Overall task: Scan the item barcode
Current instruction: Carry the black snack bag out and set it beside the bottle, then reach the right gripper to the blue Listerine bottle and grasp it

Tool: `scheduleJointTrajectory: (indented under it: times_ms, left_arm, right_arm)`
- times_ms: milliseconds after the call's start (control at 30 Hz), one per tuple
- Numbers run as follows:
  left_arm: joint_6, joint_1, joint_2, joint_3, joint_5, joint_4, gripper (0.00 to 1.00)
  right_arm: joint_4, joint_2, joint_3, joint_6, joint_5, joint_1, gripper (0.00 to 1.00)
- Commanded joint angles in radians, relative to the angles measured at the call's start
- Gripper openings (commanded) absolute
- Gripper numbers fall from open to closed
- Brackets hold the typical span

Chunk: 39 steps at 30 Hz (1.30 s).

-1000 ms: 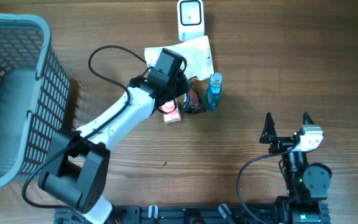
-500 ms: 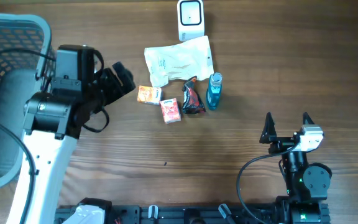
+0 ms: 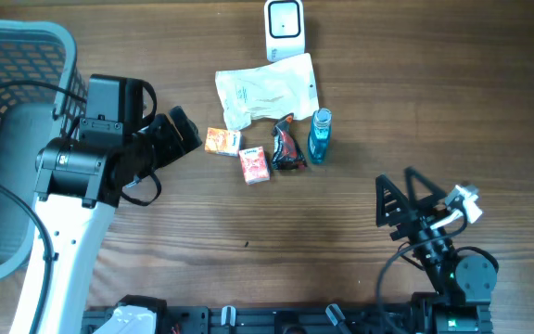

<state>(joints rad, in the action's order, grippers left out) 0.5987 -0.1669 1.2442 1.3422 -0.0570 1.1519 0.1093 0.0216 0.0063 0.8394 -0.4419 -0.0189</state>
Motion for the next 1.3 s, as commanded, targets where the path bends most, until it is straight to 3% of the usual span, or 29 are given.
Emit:
scheduleJointTrajectory:
  times_ms: [0, 67, 133, 233, 367, 433, 467, 567, 633, 767, 833, 900, 967, 1100, 1200, 1267]
  left_arm:
    - [-0.019, 0.007, -0.005, 0.008, 0.002, -0.002, 1.00]
    - [-0.019, 0.007, -0.005, 0.008, 0.002, -0.002, 1.00]
    - [-0.019, 0.007, -0.005, 0.008, 0.002, -0.002, 1.00]
    - [-0.019, 0.007, -0.005, 0.008, 0.002, -0.002, 1.00]
    - [-0.019, 0.007, -0.005, 0.008, 0.002, -0.002, 1.00]
    - [-0.019, 0.007, -0.005, 0.008, 0.002, -0.002, 1.00]
    - [-0.019, 0.007, -0.005, 0.008, 0.002, -0.002, 1.00]
    - [-0.019, 0.007, -0.005, 0.008, 0.002, -0.002, 1.00]
    - [-0.019, 0.007, -0.005, 0.008, 0.002, -0.002, 1.00]
    - [-0.019, 0.007, -0.005, 0.008, 0.002, -0.002, 1.00]
    - [-0.019, 0.007, -0.005, 0.008, 0.002, -0.002, 1.00]
    - [-0.019, 0.007, -0.005, 0.008, 0.002, -0.002, 1.00]
    - [-0.019, 0.007, -0.005, 0.008, 0.002, -0.002, 1.00]
    - [-0.019, 0.007, -0.005, 0.008, 0.002, -0.002, 1.00]
    - [-0.019, 0.007, -0.005, 0.008, 0.002, -0.002, 1.00]
    - [-0.019, 0.007, -0.005, 0.008, 0.002, -0.002, 1.00]
  right_arm:
    - [0.101, -0.004, -0.001, 0.352, -0.097, -0.001, 1.00]
    - [0.339, -0.004, 0.048, 0.311, -0.072, -0.002, 1.00]
    - [0.286, 0.014, 0.134, 0.246, -0.045, -0.002, 1.00]
    - [-0.047, 0.177, 0.399, -0.048, -0.073, -0.002, 1.00]
    - [-0.465, 0.526, 0.774, -0.364, -0.159, -0.001, 1.00]
    - [-0.758, 0.747, 1.014, -0.557, -0.260, -0.001, 1.00]
    - [-0.943, 0.879, 1.157, -0.608, -0.262, -0.001, 1.00]
    - [-1.186, 1.072, 1.316, -0.709, -0.262, 0.000, 1.00]
    - [-1.208, 1.145, 1.320, -0.718, -0.246, 0.001, 1.00]
    - [-1.204, 1.300, 1.320, -0.568, -0.080, 0.001, 1.00]
    - [-1.200, 1.385, 1.320, -0.553, -0.114, 0.002, 1.00]
    - [-1.129, 1.458, 1.320, -0.821, -0.237, 0.042, 1.00]
    - [-1.099, 1.526, 1.320, -0.959, -0.196, 0.106, 1.00]
    - [-1.029, 1.592, 1.320, -0.995, -0.034, 0.217, 1.00]
    - [-0.976, 1.577, 1.321, -0.907, 0.147, 0.286, 1.00]
    - [-0.935, 1.574, 1.321, -0.865, 0.151, 0.329, 1.00]
